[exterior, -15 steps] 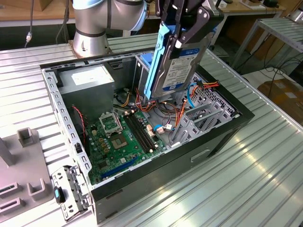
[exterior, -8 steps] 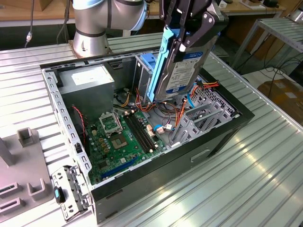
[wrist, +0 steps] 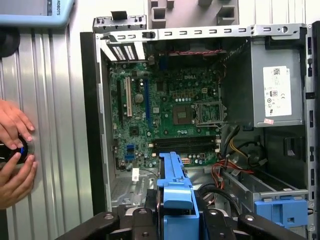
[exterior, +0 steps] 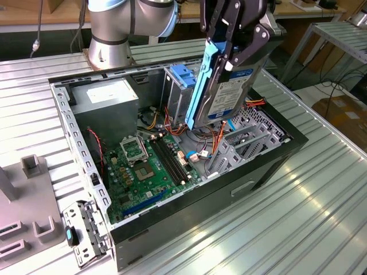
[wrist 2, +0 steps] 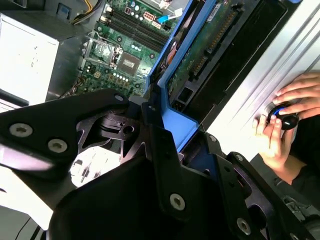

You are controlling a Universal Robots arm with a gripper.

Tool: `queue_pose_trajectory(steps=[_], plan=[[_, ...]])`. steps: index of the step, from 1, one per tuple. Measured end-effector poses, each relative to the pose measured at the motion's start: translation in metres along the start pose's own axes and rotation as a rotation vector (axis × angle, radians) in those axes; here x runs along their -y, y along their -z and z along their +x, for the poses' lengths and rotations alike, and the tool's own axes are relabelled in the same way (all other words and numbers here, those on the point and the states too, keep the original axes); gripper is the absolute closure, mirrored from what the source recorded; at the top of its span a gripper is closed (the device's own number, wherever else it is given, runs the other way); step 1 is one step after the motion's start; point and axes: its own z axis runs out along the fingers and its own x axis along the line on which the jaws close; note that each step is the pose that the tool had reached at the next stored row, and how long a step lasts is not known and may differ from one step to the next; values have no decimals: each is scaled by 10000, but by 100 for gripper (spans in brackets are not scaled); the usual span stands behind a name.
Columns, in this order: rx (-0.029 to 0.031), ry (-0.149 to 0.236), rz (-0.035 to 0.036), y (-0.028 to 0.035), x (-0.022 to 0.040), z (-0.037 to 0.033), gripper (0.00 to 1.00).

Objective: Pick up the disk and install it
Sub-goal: 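Insert the disk into the insertion slot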

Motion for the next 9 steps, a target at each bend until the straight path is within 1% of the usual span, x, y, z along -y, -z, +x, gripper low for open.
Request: queue_pose_trajectory(steps=[3,6,9], plan=[[-4,-37,17,-27,43,-2,63],[-8,-57,18,-52,103,-5,63],[-10,-61,18,-75,155,15,63]])
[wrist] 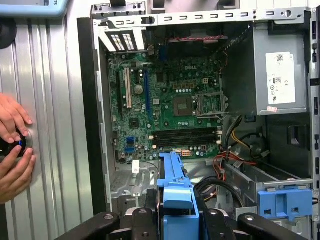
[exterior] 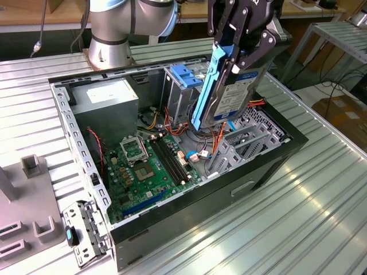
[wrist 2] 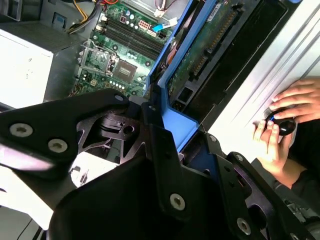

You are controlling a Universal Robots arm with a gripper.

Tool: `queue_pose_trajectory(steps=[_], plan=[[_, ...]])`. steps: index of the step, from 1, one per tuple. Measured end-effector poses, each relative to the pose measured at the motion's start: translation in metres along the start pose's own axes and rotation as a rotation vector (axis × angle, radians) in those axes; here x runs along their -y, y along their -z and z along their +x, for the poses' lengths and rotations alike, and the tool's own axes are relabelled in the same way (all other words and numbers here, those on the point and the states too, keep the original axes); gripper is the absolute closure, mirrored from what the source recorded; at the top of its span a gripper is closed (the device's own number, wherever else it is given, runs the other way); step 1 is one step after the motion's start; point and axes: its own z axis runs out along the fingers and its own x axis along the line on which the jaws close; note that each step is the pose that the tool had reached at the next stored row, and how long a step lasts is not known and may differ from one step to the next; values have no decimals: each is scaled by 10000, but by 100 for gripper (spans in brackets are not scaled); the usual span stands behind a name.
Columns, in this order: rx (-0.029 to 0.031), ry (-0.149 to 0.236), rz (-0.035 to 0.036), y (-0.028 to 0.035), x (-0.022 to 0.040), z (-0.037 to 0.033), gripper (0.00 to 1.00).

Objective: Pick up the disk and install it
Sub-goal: 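Insert the disk into the insertion slot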

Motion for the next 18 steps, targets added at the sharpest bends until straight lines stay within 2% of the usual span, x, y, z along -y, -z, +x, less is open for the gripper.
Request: queue_pose_trajectory(steps=[7,10,16,18], plan=[[2,-2,0,-58,68,109,63],[2,-1,1,-79,127,127,63],[-4,-1,0,-119,310,128,63],[-5,-2,0,-140,406,122,63]])
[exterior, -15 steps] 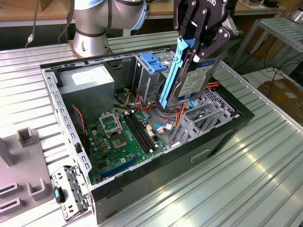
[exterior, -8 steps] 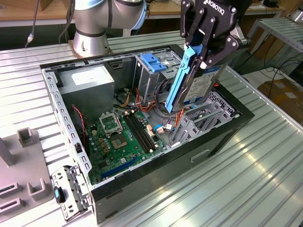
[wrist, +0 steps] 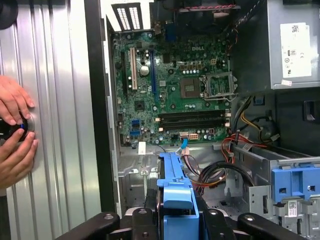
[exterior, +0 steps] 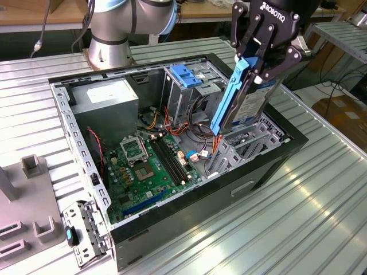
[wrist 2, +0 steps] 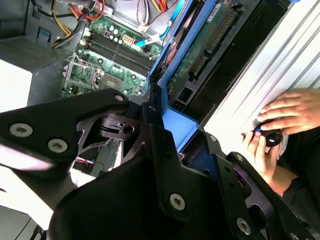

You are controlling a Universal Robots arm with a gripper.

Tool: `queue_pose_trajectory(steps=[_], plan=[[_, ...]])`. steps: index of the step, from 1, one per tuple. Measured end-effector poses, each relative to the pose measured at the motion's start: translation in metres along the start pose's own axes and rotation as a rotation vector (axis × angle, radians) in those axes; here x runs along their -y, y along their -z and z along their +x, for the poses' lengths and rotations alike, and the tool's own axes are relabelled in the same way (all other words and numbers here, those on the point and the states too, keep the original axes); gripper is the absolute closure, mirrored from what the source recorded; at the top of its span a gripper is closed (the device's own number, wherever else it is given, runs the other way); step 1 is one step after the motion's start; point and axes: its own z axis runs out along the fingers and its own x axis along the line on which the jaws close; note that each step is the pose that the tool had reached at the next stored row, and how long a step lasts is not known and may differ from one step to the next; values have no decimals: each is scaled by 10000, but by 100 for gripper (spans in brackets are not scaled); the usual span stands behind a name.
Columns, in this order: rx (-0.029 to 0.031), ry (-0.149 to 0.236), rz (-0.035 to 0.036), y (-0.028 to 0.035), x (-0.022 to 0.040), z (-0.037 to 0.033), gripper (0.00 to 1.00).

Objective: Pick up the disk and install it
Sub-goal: 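Insert the disk into the insertion slot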

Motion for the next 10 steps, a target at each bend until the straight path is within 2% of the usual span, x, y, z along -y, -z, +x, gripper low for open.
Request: queue_pose_trajectory(steps=[4,8,10], plan=[[-3,0,0,-32,140,-8,63],[-9,1,0,-72,244,-7,63],[-11,1,1,-103,268,2,63]])
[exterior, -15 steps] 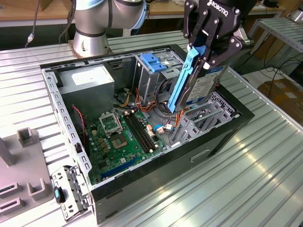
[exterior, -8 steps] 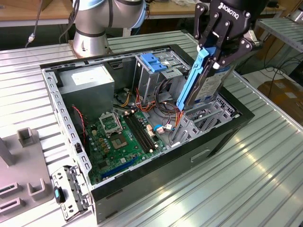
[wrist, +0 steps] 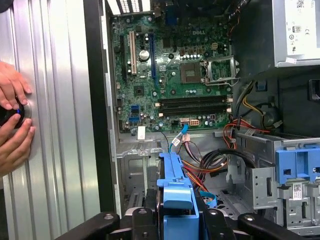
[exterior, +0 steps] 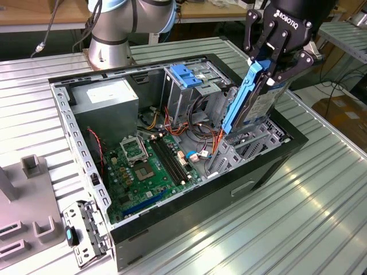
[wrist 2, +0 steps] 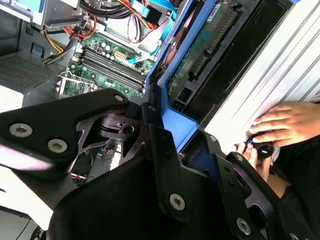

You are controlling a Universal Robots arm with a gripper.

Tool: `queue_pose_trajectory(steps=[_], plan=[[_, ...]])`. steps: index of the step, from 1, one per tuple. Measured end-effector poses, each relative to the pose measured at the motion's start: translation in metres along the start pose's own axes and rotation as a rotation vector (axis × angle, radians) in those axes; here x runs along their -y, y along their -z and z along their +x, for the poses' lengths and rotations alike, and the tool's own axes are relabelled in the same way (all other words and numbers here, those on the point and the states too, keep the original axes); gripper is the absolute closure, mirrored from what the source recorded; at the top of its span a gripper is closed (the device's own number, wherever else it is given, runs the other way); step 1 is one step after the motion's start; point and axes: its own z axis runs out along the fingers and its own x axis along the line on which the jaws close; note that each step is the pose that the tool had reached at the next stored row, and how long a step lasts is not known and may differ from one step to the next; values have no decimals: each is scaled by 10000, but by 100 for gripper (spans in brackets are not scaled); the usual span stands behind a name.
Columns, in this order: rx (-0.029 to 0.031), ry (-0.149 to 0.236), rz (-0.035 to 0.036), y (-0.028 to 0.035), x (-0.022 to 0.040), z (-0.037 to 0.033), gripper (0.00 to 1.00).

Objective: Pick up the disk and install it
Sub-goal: 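Insert the disk into the insertion slot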

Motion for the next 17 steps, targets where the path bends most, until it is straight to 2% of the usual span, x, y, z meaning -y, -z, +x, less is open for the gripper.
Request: queue_pose_trajectory(steps=[4,7,9,17], plan=[[0,-2,0,-35,46,26,63],[1,-4,-9,-54,51,34,63],[-1,-4,-35,-81,54,68,63],[-9,22,-46,-135,79,70,63]])
